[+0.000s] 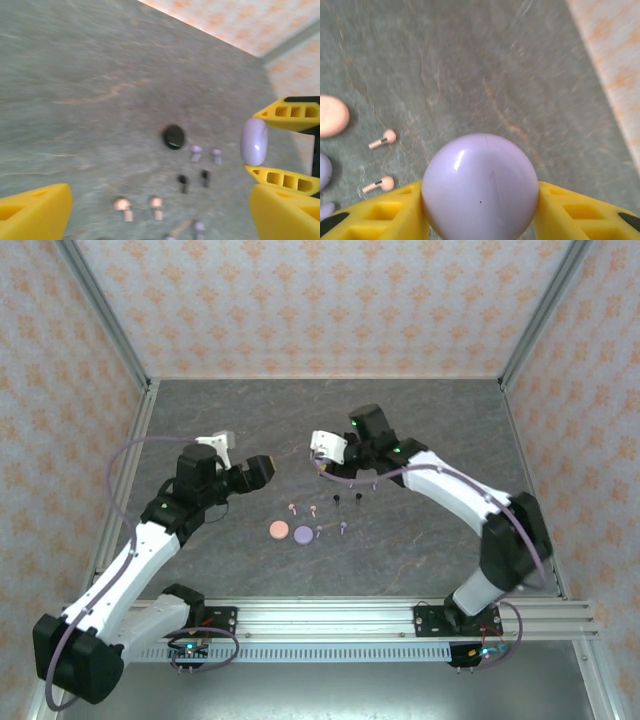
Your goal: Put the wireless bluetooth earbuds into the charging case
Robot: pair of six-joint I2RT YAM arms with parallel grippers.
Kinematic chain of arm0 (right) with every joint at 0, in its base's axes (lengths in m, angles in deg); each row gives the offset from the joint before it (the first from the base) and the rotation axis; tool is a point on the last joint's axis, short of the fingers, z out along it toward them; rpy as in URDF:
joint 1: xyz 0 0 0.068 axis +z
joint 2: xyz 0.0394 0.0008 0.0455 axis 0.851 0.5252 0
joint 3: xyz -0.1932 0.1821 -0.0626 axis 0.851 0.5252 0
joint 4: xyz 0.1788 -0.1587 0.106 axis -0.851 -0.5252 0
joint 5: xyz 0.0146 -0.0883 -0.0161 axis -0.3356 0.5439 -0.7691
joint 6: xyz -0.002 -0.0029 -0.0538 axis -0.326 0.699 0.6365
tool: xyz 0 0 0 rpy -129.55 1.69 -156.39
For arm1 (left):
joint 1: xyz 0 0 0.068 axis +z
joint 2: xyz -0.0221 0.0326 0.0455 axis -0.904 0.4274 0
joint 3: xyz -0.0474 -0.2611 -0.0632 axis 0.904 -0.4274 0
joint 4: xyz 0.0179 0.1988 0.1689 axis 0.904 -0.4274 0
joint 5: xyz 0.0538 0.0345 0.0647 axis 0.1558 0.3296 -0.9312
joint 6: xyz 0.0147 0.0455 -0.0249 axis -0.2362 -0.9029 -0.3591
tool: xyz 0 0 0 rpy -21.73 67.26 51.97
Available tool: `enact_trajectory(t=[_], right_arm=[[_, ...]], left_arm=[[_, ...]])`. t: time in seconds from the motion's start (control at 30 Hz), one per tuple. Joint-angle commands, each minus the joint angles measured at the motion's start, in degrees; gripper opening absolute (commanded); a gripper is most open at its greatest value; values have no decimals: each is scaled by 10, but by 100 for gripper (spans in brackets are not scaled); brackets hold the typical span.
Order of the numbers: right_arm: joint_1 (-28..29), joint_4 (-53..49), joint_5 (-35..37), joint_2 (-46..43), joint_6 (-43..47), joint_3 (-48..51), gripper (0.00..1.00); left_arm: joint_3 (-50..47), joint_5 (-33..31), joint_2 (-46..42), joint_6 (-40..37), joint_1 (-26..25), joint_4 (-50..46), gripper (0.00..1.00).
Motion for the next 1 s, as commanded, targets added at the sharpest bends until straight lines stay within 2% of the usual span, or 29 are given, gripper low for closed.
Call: enact_trajectory(t=[0.0, 0.17, 0.43, 0.77, 0.97], right_arm=[[11, 77, 7, -61, -32, 53, 51], [20, 67, 24, -124, -26, 83, 51], [22, 58, 16, -160, -24, 96, 51], [22, 58, -1, -166, -31, 97, 51], [23, 65, -15, -161, -41, 97, 51]], left_arm=[[39, 154, 29, 47, -13, 97, 90], [65, 192, 62, 59, -54, 125, 89], [85, 187, 99, 58, -104, 127, 82], [99, 187, 129, 60, -127, 139, 64], [99, 185, 139, 67, -132, 150, 57]])
